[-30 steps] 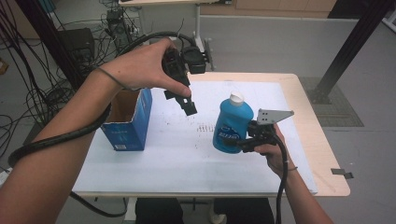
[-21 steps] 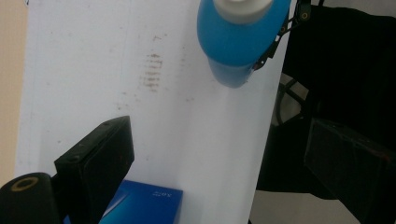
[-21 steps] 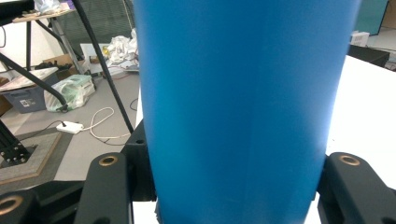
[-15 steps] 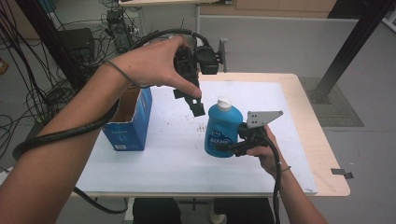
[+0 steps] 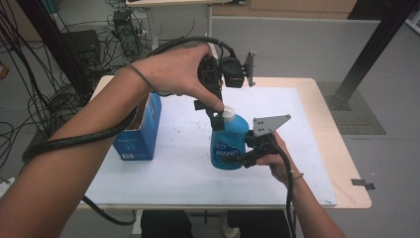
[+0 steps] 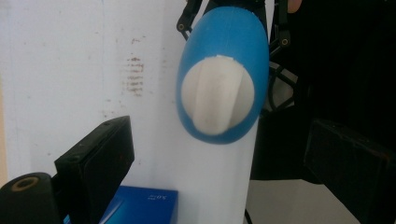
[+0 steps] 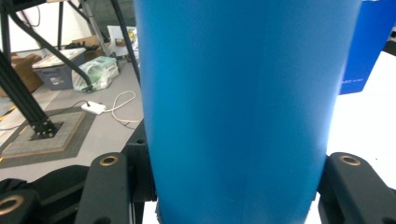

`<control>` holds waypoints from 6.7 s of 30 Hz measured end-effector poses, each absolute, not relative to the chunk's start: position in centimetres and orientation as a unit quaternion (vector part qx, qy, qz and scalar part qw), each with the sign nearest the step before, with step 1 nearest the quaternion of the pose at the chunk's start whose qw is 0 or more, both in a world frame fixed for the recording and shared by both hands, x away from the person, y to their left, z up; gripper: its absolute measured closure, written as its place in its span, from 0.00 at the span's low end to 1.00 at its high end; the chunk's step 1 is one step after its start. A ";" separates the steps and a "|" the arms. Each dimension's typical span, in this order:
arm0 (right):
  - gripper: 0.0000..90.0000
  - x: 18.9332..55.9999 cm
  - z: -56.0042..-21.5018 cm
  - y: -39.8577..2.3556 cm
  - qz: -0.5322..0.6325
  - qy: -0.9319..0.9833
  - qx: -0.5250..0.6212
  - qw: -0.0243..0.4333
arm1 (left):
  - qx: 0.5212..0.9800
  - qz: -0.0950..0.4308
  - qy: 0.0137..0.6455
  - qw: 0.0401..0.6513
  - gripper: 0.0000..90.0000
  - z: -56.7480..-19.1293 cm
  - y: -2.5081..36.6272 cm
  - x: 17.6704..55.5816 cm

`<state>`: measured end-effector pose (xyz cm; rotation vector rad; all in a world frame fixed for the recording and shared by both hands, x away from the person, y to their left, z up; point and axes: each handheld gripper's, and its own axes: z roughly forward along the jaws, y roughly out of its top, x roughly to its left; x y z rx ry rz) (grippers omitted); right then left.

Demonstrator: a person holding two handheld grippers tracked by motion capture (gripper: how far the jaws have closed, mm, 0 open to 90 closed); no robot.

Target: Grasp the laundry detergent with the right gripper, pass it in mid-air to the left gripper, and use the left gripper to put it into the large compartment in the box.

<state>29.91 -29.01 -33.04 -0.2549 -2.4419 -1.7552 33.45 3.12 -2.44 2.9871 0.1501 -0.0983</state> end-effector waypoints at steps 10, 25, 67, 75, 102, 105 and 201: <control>0.47 30.2 -33.1 -29.0 -0.580 -0.807 -0.088 0.065 | 0.996 -0.034 0.044 0.068 0.10 -2.5 2.6 33.5; 0.47 30.0 -33.1 -29.4 -0.584 -0.804 -0.095 0.065 | 0.996 -0.030 0.045 0.069 0.10 -2.7 2.5 33.4; 0.47 29.8 -33.1 -29.9 -0.590 -0.799 -0.103 0.061 | 0.996 -0.026 0.042 0.077 0.10 -2.2 2.8 33.2; 0.47 29.6 -32.9 -29.7 -0.586 -0.801 -0.105 0.058 | 0.996 -0.025 0.043 0.076 0.10 -2.2 2.7 33.1; 0.47 29.6 -32.6 -29.5 -0.584 -0.803 -0.102 0.059 | 0.996 -0.023 0.044 0.074 0.10 -2.1 2.6 33.0; 0.47 29.7 -32.5 -29.5 -0.584 -0.804 -0.101 0.059 | 0.996 -0.022 0.044 0.074 0.10 -2.0 2.6 33.0; 0.47 29.4 -30.1 -28.5 -0.580 -0.810 -0.071 0.048 | 0.999 -0.007 0.011 0.041 0.41 -4.3 -0.5 31.4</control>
